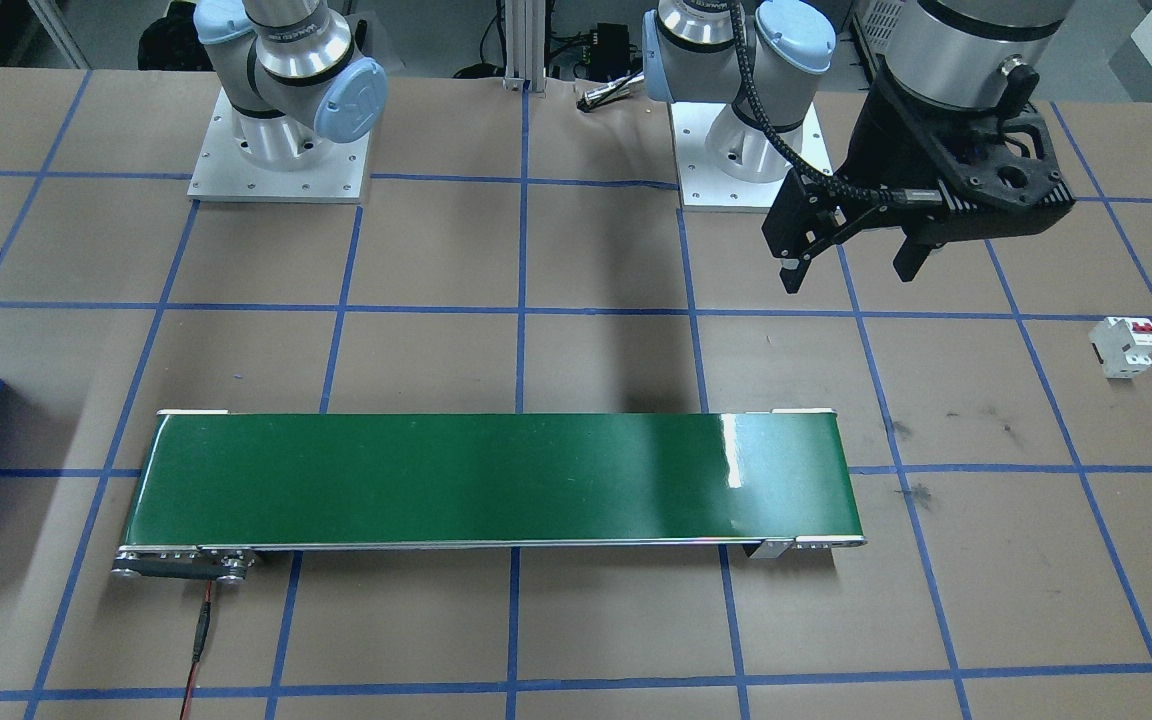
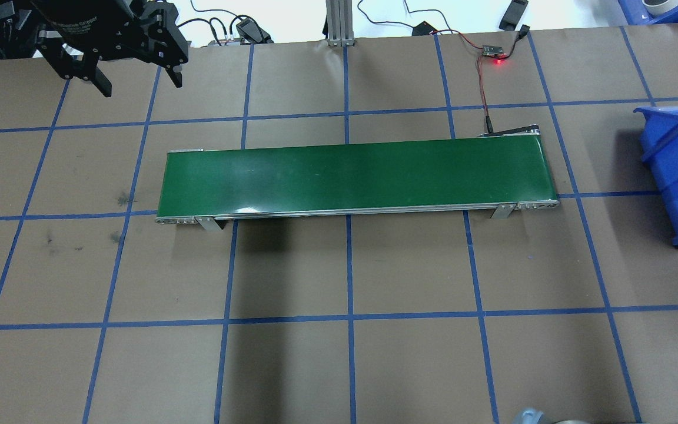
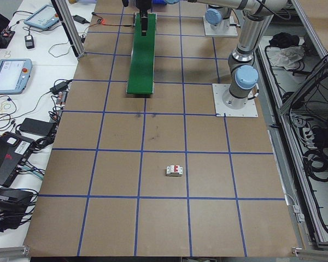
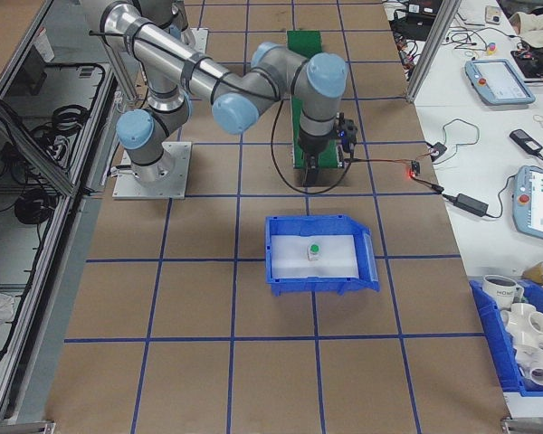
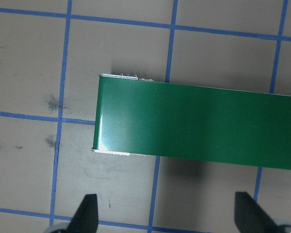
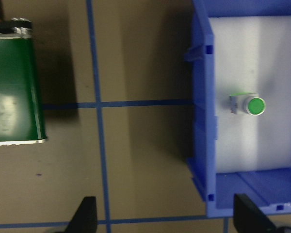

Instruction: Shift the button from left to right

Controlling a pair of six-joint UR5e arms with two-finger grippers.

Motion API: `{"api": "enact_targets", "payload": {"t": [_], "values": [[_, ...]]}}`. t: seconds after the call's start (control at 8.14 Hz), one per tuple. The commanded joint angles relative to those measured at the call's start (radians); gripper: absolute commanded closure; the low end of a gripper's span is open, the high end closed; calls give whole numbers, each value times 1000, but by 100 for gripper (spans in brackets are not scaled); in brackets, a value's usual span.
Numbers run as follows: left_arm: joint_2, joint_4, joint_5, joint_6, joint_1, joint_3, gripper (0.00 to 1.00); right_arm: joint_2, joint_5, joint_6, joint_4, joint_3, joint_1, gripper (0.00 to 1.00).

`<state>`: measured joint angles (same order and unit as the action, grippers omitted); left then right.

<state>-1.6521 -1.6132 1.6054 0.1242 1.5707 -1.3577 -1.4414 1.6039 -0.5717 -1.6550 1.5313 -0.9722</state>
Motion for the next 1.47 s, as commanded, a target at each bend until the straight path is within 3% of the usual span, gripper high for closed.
{"api": "enact_targets", "payload": {"t": [0.0,0.25,0.49,1.35], "values": [[-1,1,-1,0,2,0,0,-105,-5,333,64,-2,-283,0],[-3,1,-1,0,0,2,0,-132,-63,528,60,-2,-483,0],[-5,1,-2,-1,0,2,0,-125,-70,633,52,0,-591,0],[-3,1,-2,-5,2,0,0,-120,-42,613,52,3,-617,0]]}}
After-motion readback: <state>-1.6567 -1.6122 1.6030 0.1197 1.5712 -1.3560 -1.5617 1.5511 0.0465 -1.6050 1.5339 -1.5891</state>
